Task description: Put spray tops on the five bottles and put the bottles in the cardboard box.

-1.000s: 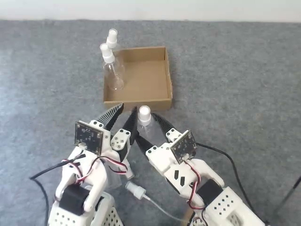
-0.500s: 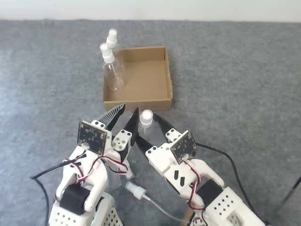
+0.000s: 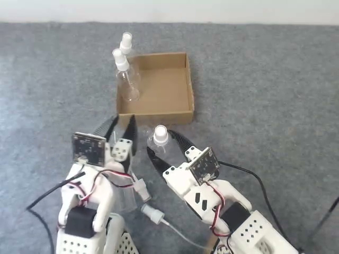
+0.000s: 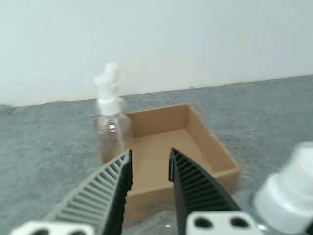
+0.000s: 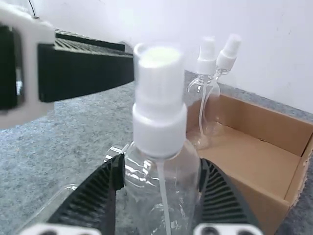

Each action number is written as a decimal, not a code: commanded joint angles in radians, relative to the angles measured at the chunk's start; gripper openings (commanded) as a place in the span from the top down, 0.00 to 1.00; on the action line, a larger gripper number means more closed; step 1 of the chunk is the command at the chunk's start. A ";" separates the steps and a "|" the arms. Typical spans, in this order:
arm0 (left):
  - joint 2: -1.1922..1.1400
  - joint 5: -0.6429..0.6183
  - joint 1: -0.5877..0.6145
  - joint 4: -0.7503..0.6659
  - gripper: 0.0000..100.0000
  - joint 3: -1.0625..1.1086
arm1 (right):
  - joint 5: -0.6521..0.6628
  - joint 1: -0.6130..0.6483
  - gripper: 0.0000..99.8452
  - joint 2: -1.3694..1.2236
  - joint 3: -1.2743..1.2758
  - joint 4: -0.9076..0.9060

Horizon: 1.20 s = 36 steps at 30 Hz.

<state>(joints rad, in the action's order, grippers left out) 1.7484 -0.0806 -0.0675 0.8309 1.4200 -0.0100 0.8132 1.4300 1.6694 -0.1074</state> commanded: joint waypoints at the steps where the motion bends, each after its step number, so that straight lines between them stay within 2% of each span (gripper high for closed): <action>1: 0.008 0.012 0.130 -0.035 0.88 -0.062 | -0.006 0.004 0.92 0.012 0.021 -0.002; 11: 0.008 0.012 0.370 -0.037 0.88 0.004 | -0.009 0.004 0.92 0.021 0.021 -0.058; 21: 0.008 0.012 0.382 -0.037 0.88 0.102 | -0.011 0.004 0.91 0.021 0.021 -0.073; 28: 0.008 0.008 0.509 -0.040 0.88 0.131 | -0.011 0.004 0.92 0.021 0.021 -0.073; 36: 0.008 0.011 0.523 -0.041 0.88 0.134 | -0.008 -0.002 0.92 0.021 0.017 -0.073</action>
<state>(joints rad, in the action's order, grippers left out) 1.7407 -0.0760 0.4511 0.8216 1.5658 -0.0100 0.8132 1.4300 1.6709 -0.1765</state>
